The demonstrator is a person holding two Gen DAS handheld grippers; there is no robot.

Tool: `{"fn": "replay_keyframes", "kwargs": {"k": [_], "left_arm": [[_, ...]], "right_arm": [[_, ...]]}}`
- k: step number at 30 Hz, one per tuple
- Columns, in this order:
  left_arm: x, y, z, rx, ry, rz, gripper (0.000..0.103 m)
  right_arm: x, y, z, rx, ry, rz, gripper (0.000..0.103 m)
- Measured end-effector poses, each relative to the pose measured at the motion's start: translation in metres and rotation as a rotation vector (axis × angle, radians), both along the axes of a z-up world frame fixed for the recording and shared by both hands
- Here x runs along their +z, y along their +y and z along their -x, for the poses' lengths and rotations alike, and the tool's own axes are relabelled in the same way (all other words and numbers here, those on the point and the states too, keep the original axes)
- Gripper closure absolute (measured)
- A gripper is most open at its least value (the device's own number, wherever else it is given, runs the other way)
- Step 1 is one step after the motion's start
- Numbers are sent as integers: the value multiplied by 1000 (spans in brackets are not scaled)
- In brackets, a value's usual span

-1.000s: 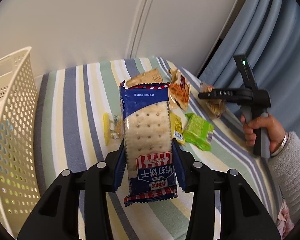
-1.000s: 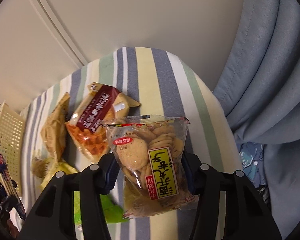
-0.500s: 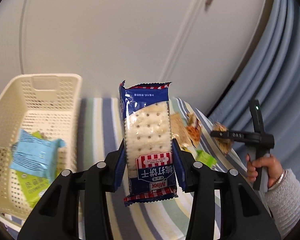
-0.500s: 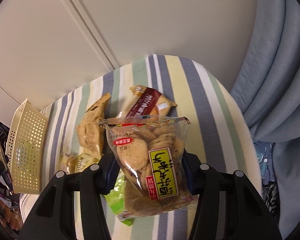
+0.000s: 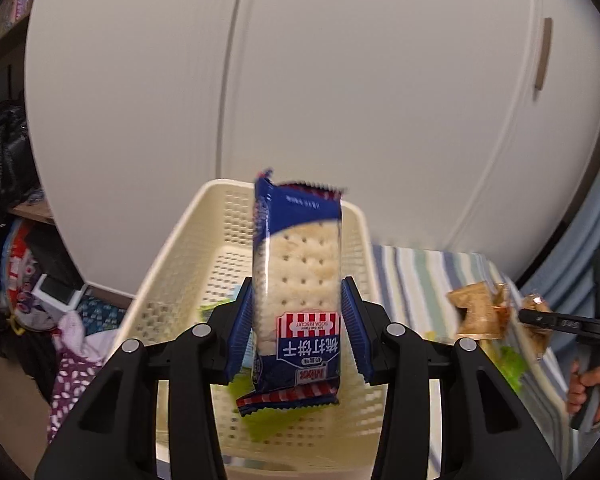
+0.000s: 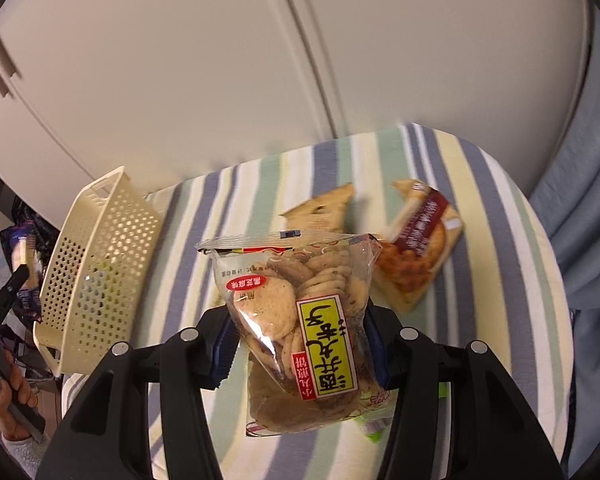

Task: Organize snacks
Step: 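Lift the cracker pack with the left tool while the right tool grasps the cookie bag, then drop the cracker pack and cookie bag into the basket, opening both tools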

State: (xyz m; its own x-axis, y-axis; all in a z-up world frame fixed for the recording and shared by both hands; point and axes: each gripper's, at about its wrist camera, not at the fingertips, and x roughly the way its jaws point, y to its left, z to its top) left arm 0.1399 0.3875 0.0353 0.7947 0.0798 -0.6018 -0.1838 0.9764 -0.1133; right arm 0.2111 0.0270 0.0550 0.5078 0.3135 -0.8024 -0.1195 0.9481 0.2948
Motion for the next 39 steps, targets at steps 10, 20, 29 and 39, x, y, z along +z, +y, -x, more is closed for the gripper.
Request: {"fn": "replay_keyframes", "kwargs": {"k": [10, 20, 29, 39], "left_arm": [[9, 26, 16, 132, -41, -67, 12], [29, 57, 47, 239, -136, 2, 6], [44, 66, 66, 299, -195, 4, 5], [49, 68, 73, 328, -209, -35, 5]], "right_arm": [[32, 70, 8, 122, -41, -72, 51], [65, 172, 22, 304, -93, -177, 50], [57, 253, 32, 404, -70, -182, 50], [36, 317, 31, 477, -19, -153, 30]]}}
